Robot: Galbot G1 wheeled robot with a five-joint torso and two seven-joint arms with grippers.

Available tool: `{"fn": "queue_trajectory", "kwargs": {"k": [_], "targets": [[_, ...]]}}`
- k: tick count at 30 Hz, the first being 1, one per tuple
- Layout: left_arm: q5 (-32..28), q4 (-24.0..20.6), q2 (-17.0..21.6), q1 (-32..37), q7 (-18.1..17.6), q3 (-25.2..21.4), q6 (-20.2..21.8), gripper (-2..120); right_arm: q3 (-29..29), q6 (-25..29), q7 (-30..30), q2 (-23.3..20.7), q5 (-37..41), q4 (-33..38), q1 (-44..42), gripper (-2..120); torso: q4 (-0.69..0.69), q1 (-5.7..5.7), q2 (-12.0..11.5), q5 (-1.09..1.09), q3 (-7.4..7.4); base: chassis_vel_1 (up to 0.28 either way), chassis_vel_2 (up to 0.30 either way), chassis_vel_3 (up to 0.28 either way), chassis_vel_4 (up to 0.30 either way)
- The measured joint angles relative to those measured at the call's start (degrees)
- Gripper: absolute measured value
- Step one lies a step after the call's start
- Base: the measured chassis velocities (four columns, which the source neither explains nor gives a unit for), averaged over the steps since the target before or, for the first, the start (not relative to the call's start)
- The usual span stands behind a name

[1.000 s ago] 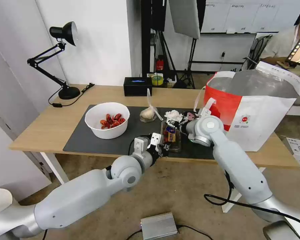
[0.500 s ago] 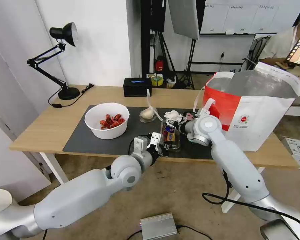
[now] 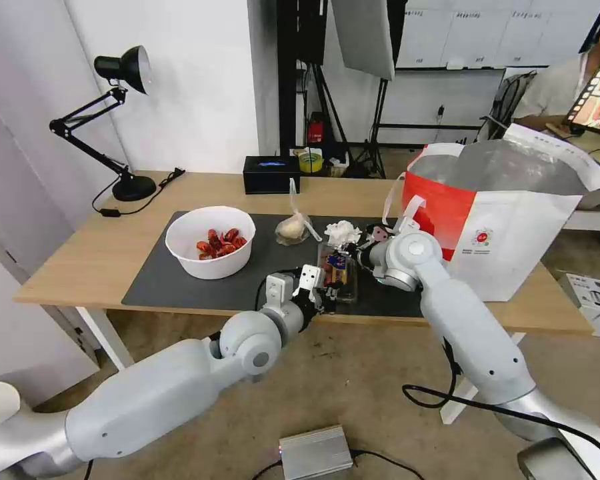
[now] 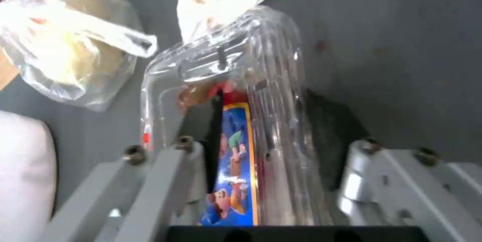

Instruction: Pick up the trash from the table and place it into the takeout bag.

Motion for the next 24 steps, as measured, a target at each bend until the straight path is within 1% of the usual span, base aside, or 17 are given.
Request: {"fn": "queue_trajectory", "kwargs": {"k": [1,2,3,4,5,6,7,9,10,11,20,24], "targets": [[0.0,0.0,0.0,0.0,0.0,-0.2,0.0,0,0.0,0.0,0.0,0.0,0.1,0.0,0.0,32,0.03,0.01,0.0,0.01,0.01,0.0,0.0,0.0,0.0],[0.0,0.0,0.0,0.0,0.0,-0.3,0.0,0,0.0,0.0,0.0,0.0,0.2,-0.1,0.0,31,0.03,0.01,0.0,0.0,0.01,0.0,0.0,0.0,0.0],[0.0,0.0,0.0,0.0,0.0,-0.4,-0.1,0,0.0,0.0,0.0,0.0,0.2,-0.2,0.0,26,0.03,0.01,0.0,0.0,0.01,0.0,0.0,0.0,0.0],[0.0,0.0,0.0,0.0,0.0,-0.4,-0.1,0,0.0,0.0,0.0,0.0,0.2,-0.2,0.0,26,0.03,0.01,0.0,0.0,0.01,0.0,0.0,0.0,0.0],[0.0,0.0,0.0,0.0,0.0,-0.5,-0.1,0,0.0,0.0,0.0,0.0,0.2,-0.2,0.0,22,0.04,0.01,0.0,0.0,0.01,0.0,0.0,0.0,0.0],[-0.1,0.0,0.1,0.0,0.0,-0.5,-0.2,0,0.0,0.0,-0.1,0.0,0.3,-0.2,-0.1,14,0.04,0.01,0.0,0.01,0.01,0.0,0.0,0.0,0.0],[-0.1,0.0,0.2,0.0,0.0,-0.6,-0.4,0,0.0,0.0,-0.1,0.0,0.4,-0.2,-0.2,10,0.04,0.01,0.0,0.01,0.01,0.0,0.0,0.0,0.0],[-0.1,0.0,0.2,0.0,0.0,-0.6,-0.5,0,0.0,0.0,-0.1,0.0,0.4,-0.2,-0.2,8,0.04,0.02,0.0,0.01,0.01,0.0,0.0,0.0,0.0],[-0.1,-0.1,0.3,0.0,0.0,-0.6,-0.8,0,0.0,0.0,-0.1,0.0,0.5,-0.3,-0.2,3,0.04,0.01,0.0,0.01,0.01,0.0,0.0,0.0,0.0],[-0.1,-0.1,0.4,0.0,0.0,-0.6,-0.9,0,0.1,0.0,-0.1,-0.1,0.5,-0.3,-0.2,1,0.02,0.01,0.0,0.0,0.0,0.0,0.0,0.0,0.0],[-0.1,-0.2,0.1,0.0,0.0,-0.7,-1.1,0,0.3,0.0,-0.1,-0.2,0.6,-0.3,-0.5,1,-0.01,0.01,0.0,-0.01,0.0,0.0,0.0,0.0,0.0],[-0.3,-0.5,0.3,-0.3,0.0,-1.6,-1.2,0,0.9,-0.1,-0.2,-0.2,0.6,-0.2,-0.6,1,-0.01,0.01,0.0,-0.01,0.0,0.0,0.0,0.0,0.0]]}}
